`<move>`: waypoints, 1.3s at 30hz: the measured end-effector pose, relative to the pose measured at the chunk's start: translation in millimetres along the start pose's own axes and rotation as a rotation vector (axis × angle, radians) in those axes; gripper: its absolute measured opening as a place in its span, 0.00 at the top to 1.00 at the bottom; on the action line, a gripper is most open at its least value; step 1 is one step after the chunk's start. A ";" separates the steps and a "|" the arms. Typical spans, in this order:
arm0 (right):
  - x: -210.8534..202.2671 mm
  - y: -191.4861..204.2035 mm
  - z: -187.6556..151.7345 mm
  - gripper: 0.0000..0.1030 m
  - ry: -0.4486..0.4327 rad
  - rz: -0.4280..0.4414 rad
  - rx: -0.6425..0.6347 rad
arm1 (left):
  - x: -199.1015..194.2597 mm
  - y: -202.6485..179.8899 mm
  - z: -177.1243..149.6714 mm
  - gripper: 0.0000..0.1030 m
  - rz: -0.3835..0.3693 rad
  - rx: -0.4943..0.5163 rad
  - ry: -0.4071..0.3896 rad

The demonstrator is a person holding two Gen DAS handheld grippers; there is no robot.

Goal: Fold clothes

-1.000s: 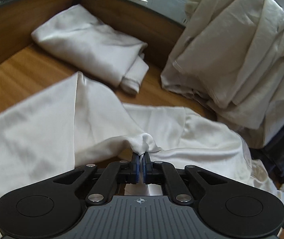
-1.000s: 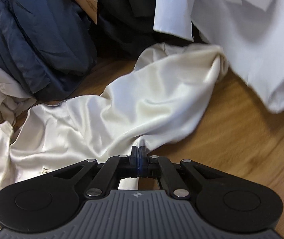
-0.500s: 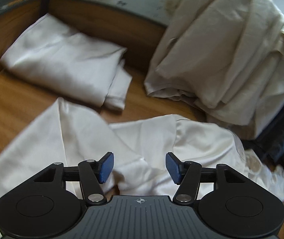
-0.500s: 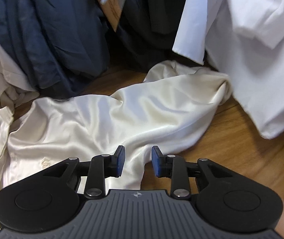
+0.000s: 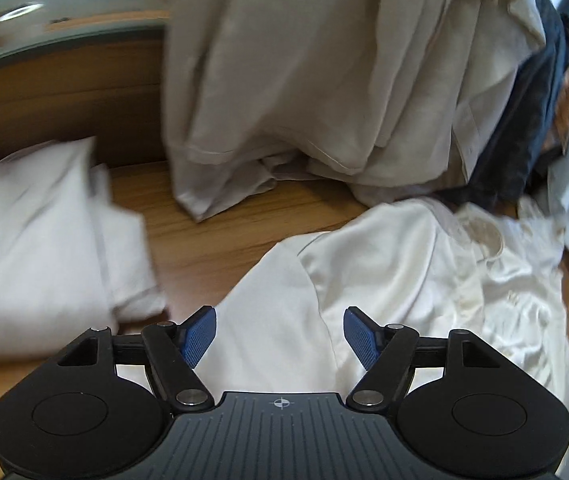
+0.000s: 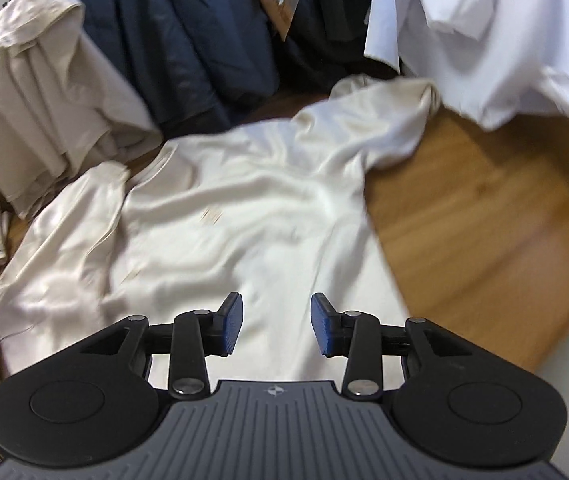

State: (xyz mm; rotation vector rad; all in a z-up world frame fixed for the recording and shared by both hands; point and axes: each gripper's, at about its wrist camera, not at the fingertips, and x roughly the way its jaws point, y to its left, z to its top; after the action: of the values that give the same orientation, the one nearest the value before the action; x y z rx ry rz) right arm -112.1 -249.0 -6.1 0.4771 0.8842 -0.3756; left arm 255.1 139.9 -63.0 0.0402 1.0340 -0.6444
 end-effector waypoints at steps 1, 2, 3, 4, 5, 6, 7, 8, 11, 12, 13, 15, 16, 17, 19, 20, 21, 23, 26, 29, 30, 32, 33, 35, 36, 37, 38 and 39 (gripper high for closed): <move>-5.9 5.9 -10.8 0.57 0.005 0.003 0.015 | 7.5 -0.1 4.1 0.29 -0.005 0.027 0.010; -10.4 12.3 -21.1 0.56 0.011 0.004 0.023 | 15.1 -0.3 8.3 0.29 -0.010 0.054 0.021; -14.7 18.8 -31.5 0.54 0.018 0.004 0.029 | 22.5 -0.4 12.3 0.29 -0.015 0.080 0.031; -19.0 25.2 -41.8 0.53 0.024 0.004 0.035 | 28.9 -0.5 15.3 0.30 -0.026 0.098 0.042; -23.0 32.2 -53.0 0.53 0.033 0.003 0.041 | 34.6 -0.4 18.1 0.30 -0.038 0.109 0.054; -26.1 37.5 -62.2 0.53 0.039 0.003 0.048 | 40.3 0.2 20.5 0.30 -0.052 0.118 0.067; -28.3 42.6 -71.1 0.53 0.049 0.004 0.057 | 44.4 0.3 21.8 0.30 -0.059 0.126 0.072; -30.3 47.1 -79.3 0.53 0.058 0.000 0.064 | 48.5 0.5 23.1 0.30 -0.066 0.134 0.077; -36.5 59.2 -101.4 0.53 0.079 -0.012 0.084 | 58.9 -0.9 25.9 0.50 -0.068 0.171 0.088; -38.1 62.1 -107.1 0.53 0.084 -0.015 0.092 | 61.7 -1.2 25.6 0.81 -0.072 0.187 0.096; -39.7 64.9 -112.6 0.53 0.088 -0.017 0.101 | 63.5 -1.7 25.4 0.94 -0.063 0.202 0.104; -42.2 69.8 -121.5 0.53 0.089 -0.025 0.116 | 60.2 -1.6 24.7 0.98 -0.067 0.236 0.078; -42.7 71.8 -125.0 0.53 0.092 -0.026 0.121 | 57.3 -1.5 24.5 0.98 -0.065 0.252 0.054; -43.1 74.4 -128.5 0.53 0.094 -0.028 0.122 | 53.4 0.0 26.6 0.98 -0.048 0.252 0.031; -44.9 80.4 -136.0 0.53 0.101 -0.039 0.112 | 46.5 4.5 37.1 0.98 -0.023 0.231 -0.019; -45.4 83.0 -139.5 0.53 0.104 -0.045 0.109 | 44.2 6.1 43.6 0.98 -0.012 0.223 -0.035; -45.3 84.3 -141.7 0.53 0.105 -0.048 0.107 | 43.0 7.4 51.2 0.98 -0.003 0.217 -0.045; -44.8 86.6 -146.6 0.53 0.105 -0.055 0.107 | 44.3 6.4 62.5 0.98 0.045 0.223 -0.061; -42.1 87.0 -152.5 0.53 0.104 -0.065 0.114 | 52.9 4.2 74.5 0.96 0.122 0.233 -0.056; -37.1 90.0 -158.3 0.53 0.111 -0.080 0.110 | 48.8 2.4 80.6 0.84 0.103 0.205 -0.048; -36.1 92.2 -160.6 0.53 0.110 -0.084 0.094 | 45.1 1.2 81.8 0.68 0.093 0.198 -0.053; -34.1 95.3 -163.9 0.53 0.110 -0.093 0.066 | 32.4 -6.6 80.4 0.51 0.078 0.202 -0.073; -33.8 96.3 -166.7 0.53 0.106 -0.097 0.055 | 25.7 -11.5 79.0 0.51 0.070 0.208 -0.083; -31.5 96.8 -170.5 0.53 0.110 -0.104 0.039 | 13.4 -23.9 74.6 0.49 0.037 0.230 -0.088; -31.0 97.7 -173.3 0.53 0.110 -0.106 0.030 | 9.3 -30.2 72.4 0.49 0.011 0.236 -0.085; -30.4 98.8 -176.3 0.53 0.110 -0.105 0.022 | 6.4 -37.5 69.6 0.49 -0.019 0.244 -0.078; -29.3 100.3 -180.0 0.53 0.110 -0.101 0.016 | 6.4 -47.6 66.1 0.49 -0.043 0.259 -0.066; -28.3 101.8 -183.8 0.53 0.111 -0.096 0.009 | 6.5 -57.7 62.6 0.49 -0.067 0.274 -0.054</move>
State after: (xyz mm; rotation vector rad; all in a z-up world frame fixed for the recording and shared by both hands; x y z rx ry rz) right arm -195.9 -61.4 -58.5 0.4684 1.0157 -0.4448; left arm 276.7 69.4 -20.0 0.2267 0.8923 -0.8407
